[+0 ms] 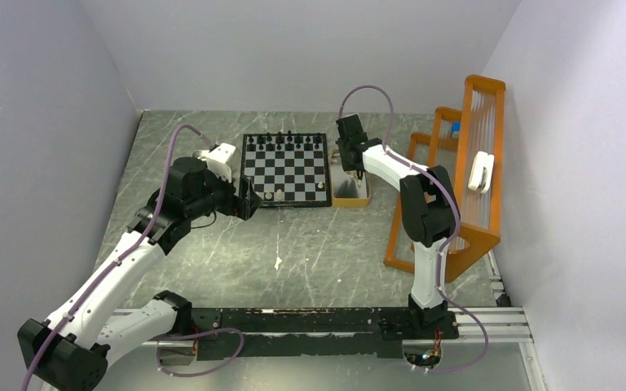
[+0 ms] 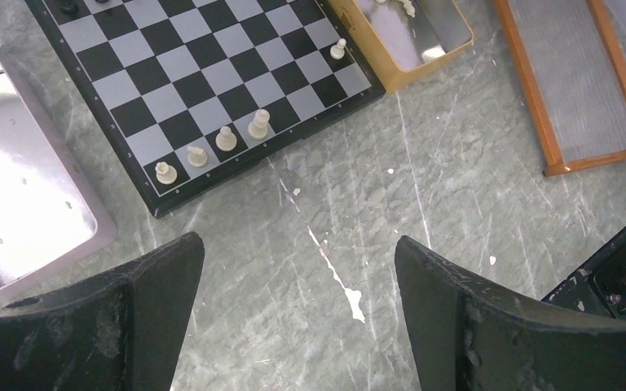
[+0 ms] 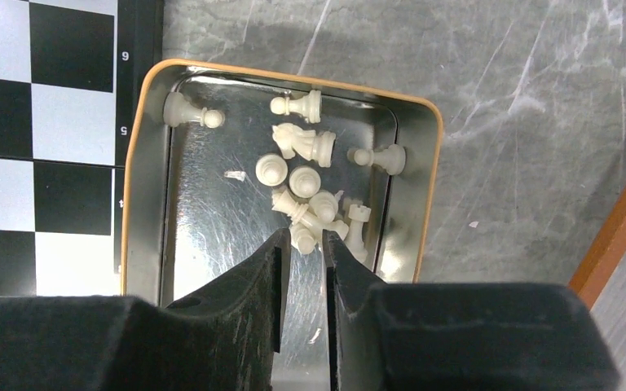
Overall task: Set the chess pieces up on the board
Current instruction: Pick up the chess piece from the storage box.
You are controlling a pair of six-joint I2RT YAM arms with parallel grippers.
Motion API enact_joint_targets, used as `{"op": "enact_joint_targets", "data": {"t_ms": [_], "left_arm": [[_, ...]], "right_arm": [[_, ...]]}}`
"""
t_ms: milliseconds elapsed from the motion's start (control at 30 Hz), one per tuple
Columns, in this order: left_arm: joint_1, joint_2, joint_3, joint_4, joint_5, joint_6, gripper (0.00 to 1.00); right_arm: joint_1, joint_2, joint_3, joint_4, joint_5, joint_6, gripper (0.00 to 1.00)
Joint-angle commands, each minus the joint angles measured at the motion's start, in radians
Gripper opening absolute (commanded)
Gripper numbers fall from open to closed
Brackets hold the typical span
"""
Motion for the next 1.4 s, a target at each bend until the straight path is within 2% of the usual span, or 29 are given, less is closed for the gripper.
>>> {"op": "enact_joint_targets", "data": {"t_ms": [0, 433, 700, 833, 1367], "left_arm": [[0.004, -0.017, 0.006, -0.013, -0.021, 0.002, 0.91], [0.004, -0.011, 0.006, -0.013, -0.023, 0.001, 0.91], [0.004, -0.006, 0.007, -0.015, -0.024, 0.002, 0.91], [0.004, -0.004, 0.008, -0.015, -0.029, 0.002, 0.91], [0.007, -0.004, 0.009, -0.018, -0.046, 0.003, 0.9]], "right_arm": [[-0.014, 0.042, 0.011, -0.005, -0.01, 0.011, 0.24], [-0.022, 0.08, 0.028, -0.004, -0.03, 0.002, 0.23], [-0.022, 0.07, 0.027, -0.009, -0.038, 0.0, 0.17], [-0.022, 0.036, 0.02, -0.013, -0.045, 0.001, 0.13], [-0.006, -0.093, 0.028, -0.06, -0.125, 0.028, 0.11]]}}
